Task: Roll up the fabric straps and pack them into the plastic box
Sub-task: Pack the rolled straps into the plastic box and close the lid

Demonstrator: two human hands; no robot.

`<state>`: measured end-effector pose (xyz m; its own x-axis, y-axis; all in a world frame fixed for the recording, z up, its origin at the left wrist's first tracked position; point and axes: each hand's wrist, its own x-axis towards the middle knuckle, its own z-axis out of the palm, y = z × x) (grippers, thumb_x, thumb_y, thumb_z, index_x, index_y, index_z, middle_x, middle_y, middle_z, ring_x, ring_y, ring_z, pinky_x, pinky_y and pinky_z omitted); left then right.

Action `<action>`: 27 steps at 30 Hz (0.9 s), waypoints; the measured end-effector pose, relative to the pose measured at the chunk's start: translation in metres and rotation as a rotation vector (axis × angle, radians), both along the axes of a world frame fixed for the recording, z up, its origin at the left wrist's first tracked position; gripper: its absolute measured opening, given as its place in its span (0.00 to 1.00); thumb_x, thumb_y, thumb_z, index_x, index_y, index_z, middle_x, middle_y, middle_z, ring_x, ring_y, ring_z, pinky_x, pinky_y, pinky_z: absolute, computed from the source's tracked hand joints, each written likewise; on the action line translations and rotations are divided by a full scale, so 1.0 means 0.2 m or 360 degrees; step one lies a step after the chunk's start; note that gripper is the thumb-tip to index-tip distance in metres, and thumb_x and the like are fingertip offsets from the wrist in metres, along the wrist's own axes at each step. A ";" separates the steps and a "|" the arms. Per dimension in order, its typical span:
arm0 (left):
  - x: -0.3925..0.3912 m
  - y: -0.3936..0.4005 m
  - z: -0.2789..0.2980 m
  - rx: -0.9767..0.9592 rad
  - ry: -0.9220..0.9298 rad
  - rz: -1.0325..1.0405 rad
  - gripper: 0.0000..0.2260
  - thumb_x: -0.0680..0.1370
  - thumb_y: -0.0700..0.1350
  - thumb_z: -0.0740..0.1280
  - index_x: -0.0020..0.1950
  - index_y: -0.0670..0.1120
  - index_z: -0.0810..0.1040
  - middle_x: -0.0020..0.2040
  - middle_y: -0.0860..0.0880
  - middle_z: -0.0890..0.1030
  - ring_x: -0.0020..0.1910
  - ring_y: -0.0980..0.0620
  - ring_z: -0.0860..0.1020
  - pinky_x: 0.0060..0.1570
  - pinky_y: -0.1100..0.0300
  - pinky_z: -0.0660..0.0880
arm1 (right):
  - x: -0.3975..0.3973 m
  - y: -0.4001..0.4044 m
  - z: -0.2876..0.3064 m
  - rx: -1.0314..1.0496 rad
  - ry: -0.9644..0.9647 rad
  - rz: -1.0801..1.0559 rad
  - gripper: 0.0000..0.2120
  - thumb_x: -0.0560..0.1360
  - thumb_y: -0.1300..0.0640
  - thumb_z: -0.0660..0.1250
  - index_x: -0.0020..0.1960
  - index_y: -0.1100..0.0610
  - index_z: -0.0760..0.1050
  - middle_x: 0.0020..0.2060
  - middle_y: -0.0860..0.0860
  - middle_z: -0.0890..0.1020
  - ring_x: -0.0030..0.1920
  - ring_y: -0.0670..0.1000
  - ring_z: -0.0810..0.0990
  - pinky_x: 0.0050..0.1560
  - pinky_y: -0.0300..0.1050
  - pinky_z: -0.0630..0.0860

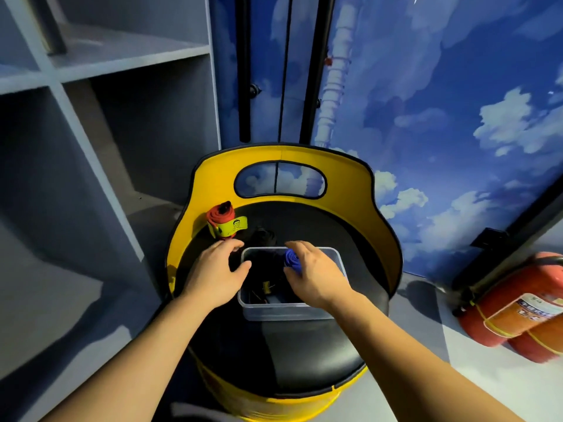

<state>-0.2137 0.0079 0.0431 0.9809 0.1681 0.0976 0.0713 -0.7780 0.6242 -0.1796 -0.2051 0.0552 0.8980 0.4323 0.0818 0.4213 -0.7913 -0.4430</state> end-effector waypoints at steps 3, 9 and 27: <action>0.02 0.06 -0.03 -0.0454 0.0175 0.0200 0.23 0.75 0.49 0.74 0.70 0.52 0.74 0.65 0.54 0.77 0.63 0.52 0.77 0.64 0.51 0.75 | 0.05 0.09 -0.02 0.0053 0.0082 -0.0035 0.27 0.79 0.50 0.66 0.75 0.55 0.66 0.71 0.53 0.72 0.69 0.55 0.72 0.67 0.48 0.70; 0.23 0.21 0.00 -0.1217 0.0244 0.0491 0.12 0.75 0.39 0.71 0.51 0.56 0.80 0.47 0.60 0.78 0.57 0.50 0.75 0.68 0.48 0.70 | 0.32 0.38 0.00 0.0161 0.0188 -0.0007 0.28 0.78 0.50 0.68 0.75 0.56 0.67 0.70 0.55 0.75 0.69 0.56 0.73 0.67 0.47 0.70; 0.77 0.38 -0.21 -0.1802 0.0451 0.0656 0.23 0.64 0.48 0.64 0.59 0.49 0.79 0.60 0.43 0.80 0.57 0.45 0.77 0.61 0.47 0.76 | 0.99 0.86 -0.28 -0.0376 0.0459 0.0210 0.35 0.72 0.49 0.75 0.72 0.58 0.66 0.65 0.57 0.76 0.66 0.59 0.75 0.61 0.47 0.71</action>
<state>-0.0588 0.0842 0.0020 0.7976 0.3208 -0.5108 0.4250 0.3019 0.8533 0.0178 -0.0337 0.0001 0.8052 0.5221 -0.2812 0.4111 -0.8332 -0.3699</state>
